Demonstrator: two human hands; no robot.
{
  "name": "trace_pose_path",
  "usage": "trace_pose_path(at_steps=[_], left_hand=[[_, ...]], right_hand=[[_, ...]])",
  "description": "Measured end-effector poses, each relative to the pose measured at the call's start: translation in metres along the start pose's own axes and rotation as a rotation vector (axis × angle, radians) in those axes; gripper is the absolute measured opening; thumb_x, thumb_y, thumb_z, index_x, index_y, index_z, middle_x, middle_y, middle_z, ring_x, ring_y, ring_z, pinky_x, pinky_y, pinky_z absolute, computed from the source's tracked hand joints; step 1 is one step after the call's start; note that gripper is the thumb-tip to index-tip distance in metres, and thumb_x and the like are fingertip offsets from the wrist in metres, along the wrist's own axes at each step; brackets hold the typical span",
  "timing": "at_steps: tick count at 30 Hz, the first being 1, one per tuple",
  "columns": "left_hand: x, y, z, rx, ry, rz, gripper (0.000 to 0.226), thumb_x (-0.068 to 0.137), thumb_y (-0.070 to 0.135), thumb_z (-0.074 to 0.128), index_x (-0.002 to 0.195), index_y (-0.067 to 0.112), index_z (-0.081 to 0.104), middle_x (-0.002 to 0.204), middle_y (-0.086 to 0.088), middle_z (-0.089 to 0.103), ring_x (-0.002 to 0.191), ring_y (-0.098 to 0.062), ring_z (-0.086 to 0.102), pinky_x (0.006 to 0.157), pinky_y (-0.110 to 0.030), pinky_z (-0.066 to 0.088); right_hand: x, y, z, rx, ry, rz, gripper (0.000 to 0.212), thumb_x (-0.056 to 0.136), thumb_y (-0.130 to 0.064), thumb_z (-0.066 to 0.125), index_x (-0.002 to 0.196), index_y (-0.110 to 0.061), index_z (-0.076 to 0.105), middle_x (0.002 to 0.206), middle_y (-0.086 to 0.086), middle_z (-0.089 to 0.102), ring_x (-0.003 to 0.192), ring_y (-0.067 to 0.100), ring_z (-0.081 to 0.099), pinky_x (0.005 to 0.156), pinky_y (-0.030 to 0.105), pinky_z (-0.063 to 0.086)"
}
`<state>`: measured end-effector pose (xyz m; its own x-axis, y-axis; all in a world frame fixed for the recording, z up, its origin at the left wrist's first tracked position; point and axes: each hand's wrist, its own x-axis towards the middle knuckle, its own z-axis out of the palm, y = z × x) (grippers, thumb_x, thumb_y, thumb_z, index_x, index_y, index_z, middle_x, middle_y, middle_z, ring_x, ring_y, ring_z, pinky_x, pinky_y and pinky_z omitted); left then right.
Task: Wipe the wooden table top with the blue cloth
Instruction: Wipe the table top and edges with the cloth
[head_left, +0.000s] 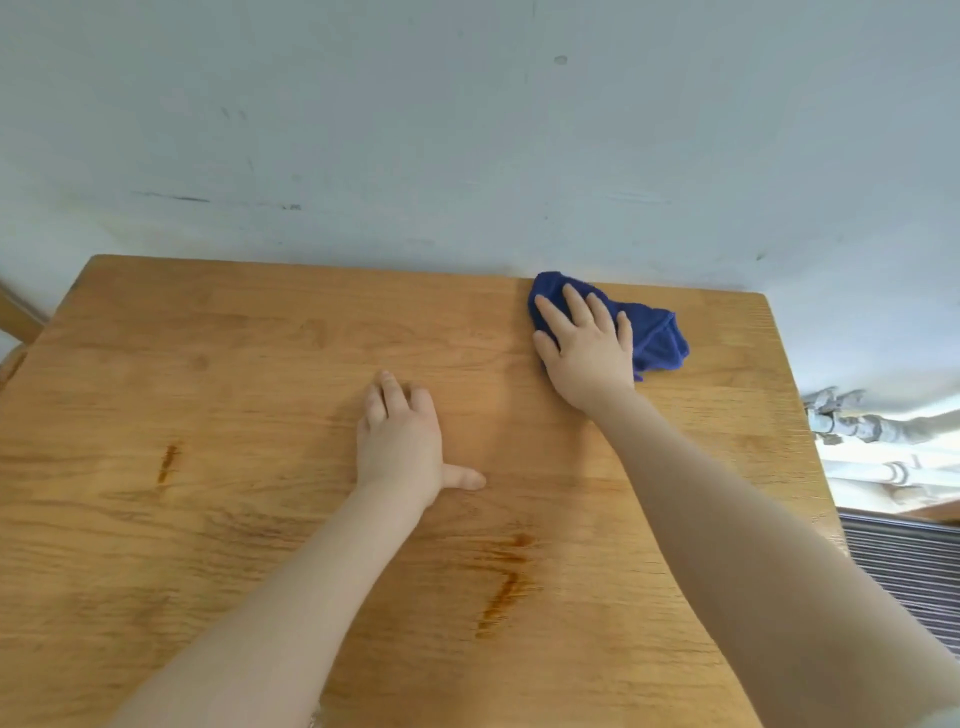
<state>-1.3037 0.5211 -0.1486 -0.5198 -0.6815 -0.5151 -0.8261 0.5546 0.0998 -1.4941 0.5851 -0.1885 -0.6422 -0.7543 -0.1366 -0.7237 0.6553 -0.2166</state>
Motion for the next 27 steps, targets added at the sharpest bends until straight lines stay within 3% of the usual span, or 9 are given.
trace_pose_path(at_steps=[3, 6, 8, 11, 14, 19, 23, 25, 27], left_hand=[[-0.001, 0.004, -0.003, 0.009, -0.010, -0.008, 0.130, 0.060, 0.067, 0.071, 0.148, 0.008, -0.003, 0.155, -0.020, -0.014, 0.144, -0.034, -0.008, 0.117, -0.042, 0.009], [-0.001, 0.007, -0.006, 0.022, -0.029, -0.017, 0.129, 0.060, 0.065, 0.072, 0.148, 0.006, -0.002, 0.155, -0.022, -0.013, 0.144, -0.036, -0.006, 0.117, -0.042, 0.009], [0.001, 0.006, -0.006, 0.026, -0.030, -0.018, 0.129, 0.061, 0.066, 0.071, 0.148, 0.006, -0.003, 0.155, -0.022, -0.013, 0.144, -0.036, -0.007, 0.117, -0.042, 0.008], [0.002, 0.003, -0.002, 0.017, -0.015, -0.001, 0.130, 0.060, 0.068, 0.070, 0.148, 0.008, -0.003, 0.155, -0.020, -0.014, 0.144, -0.035, -0.008, 0.117, -0.042, 0.007], [0.001, -0.001, 0.004, -0.015, 0.010, 0.002, 0.130, 0.059, 0.069, 0.069, 0.149, 0.010, -0.005, 0.155, -0.016, -0.016, 0.144, -0.031, -0.011, 0.117, -0.041, 0.005], [-0.007, -0.001, 0.002, -0.032, 0.004, -0.022, 0.129, 0.061, 0.068, 0.068, 0.149, 0.012, -0.008, 0.156, -0.013, -0.019, 0.144, -0.027, -0.013, 0.117, -0.039, 0.003], [-0.010, 0.013, -0.011, 0.113, -0.014, -0.046, 0.127, 0.065, 0.066, 0.068, 0.149, 0.010, -0.009, 0.156, -0.013, -0.018, 0.143, -0.031, -0.018, 0.116, -0.043, -0.002], [-0.009, 0.024, -0.016, 0.110, -0.002, 0.030, 0.123, 0.070, 0.057, 0.071, 0.148, 0.013, -0.014, 0.155, -0.007, -0.023, 0.143, -0.028, -0.019, 0.116, -0.043, -0.002], [-0.013, 0.041, -0.017, 0.071, 0.007, 0.142, 0.117, 0.075, 0.054, 0.068, 0.148, 0.016, -0.014, 0.155, 0.001, -0.024, 0.144, -0.021, -0.016, 0.117, -0.040, 0.002]], right_hand=[[-0.053, -0.003, 0.007, -0.046, 0.025, -0.171, 0.050, 0.095, -0.049, 0.021, 0.143, -0.038, 0.028, 0.155, -0.001, 0.021, 0.143, 0.025, 0.014, 0.114, 0.048, 0.003], [-0.067, 0.006, 0.005, -0.056, -0.054, -0.292, 0.058, 0.088, -0.053, 0.014, 0.141, -0.038, 0.033, 0.154, -0.002, 0.026, 0.142, 0.025, 0.020, 0.113, 0.048, 0.008], [-0.042, 0.013, 0.001, -0.055, -0.021, -0.278, 0.058, 0.088, -0.053, 0.017, 0.140, -0.037, 0.036, 0.153, -0.002, 0.028, 0.141, 0.024, 0.022, 0.112, 0.048, 0.012], [0.009, 0.021, -0.004, -0.029, 0.034, -0.080, 0.047, 0.095, -0.046, 0.030, 0.141, -0.038, 0.032, 0.155, -0.002, 0.021, 0.143, 0.022, 0.015, 0.114, 0.048, 0.007], [0.037, 0.023, -0.006, -0.024, 0.018, 0.006, 0.046, 0.097, -0.044, 0.028, 0.143, -0.040, 0.026, 0.156, -0.002, 0.016, 0.144, 0.023, 0.009, 0.115, 0.048, 0.003], [-0.017, 0.030, -0.003, -0.025, 0.043, -0.129, 0.046, 0.094, -0.043, 0.029, 0.140, -0.038, 0.035, 0.154, 0.001, 0.024, 0.142, 0.025, 0.018, 0.113, 0.048, 0.010], [-0.086, 0.051, -0.004, -0.023, -0.027, -0.294, 0.055, 0.087, -0.049, 0.021, 0.136, -0.039, 0.042, 0.151, 0.000, 0.033, 0.138, 0.028, 0.028, 0.111, 0.048, 0.015], [-0.066, 0.064, -0.012, -0.025, -0.070, -0.352, 0.058, 0.086, -0.052, 0.016, 0.138, -0.041, 0.038, 0.153, -0.003, 0.028, 0.141, 0.025, 0.023, 0.112, 0.046, 0.012], [-0.026, 0.078, -0.015, -0.035, -0.023, -0.308, 0.050, 0.092, -0.050, 0.023, 0.139, -0.041, 0.035, 0.155, -0.003, 0.023, 0.142, 0.023, 0.018, 0.112, 0.046, 0.010]])
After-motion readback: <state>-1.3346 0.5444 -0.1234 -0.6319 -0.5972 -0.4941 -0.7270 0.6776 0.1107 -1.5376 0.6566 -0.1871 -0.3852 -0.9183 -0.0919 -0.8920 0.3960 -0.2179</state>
